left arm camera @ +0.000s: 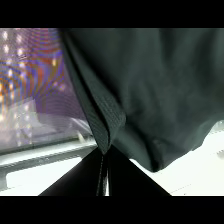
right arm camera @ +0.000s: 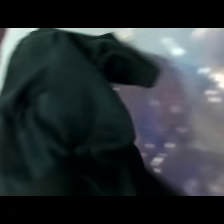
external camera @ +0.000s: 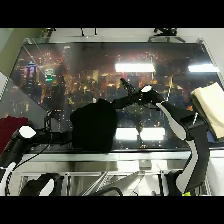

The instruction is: Fold the shirts.

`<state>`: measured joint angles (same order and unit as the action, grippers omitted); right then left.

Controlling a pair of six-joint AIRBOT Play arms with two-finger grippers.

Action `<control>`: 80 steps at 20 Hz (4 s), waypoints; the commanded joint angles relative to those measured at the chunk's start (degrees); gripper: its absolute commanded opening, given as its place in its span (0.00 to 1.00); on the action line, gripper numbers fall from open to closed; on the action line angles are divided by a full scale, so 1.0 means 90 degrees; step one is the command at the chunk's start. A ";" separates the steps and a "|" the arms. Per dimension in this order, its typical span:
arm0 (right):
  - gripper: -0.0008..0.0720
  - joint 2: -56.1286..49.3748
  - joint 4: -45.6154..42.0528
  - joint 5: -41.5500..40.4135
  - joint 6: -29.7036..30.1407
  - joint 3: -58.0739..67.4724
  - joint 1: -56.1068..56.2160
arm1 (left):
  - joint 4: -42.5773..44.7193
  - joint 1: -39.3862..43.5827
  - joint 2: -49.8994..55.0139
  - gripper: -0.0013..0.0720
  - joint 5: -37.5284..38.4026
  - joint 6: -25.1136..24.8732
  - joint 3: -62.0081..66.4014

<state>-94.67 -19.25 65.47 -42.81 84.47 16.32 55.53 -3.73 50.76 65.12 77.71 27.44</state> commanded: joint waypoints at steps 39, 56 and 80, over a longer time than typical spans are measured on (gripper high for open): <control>0.48 -0.0034 -0.2055 0.2584 -0.3065 0.3147 -0.2329 | 0.0884 0.0457 0.4663 0.04 0.0219 -0.0068 0.6562; 0.67 0.3177 -0.2868 -0.0418 -0.4180 -0.3871 -0.0039 | 0.0867 0.0398 0.4782 0.04 0.0318 -0.0420 0.6564; 0.04 -0.1433 -0.1236 -0.0447 -0.3077 0.3942 -0.2569 | 0.2052 -0.0114 0.2931 0.04 0.0580 0.0138 0.3733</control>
<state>-93.73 -30.85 54.52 -65.78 97.97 -5.50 72.07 -4.54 82.21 73.12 76.09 71.26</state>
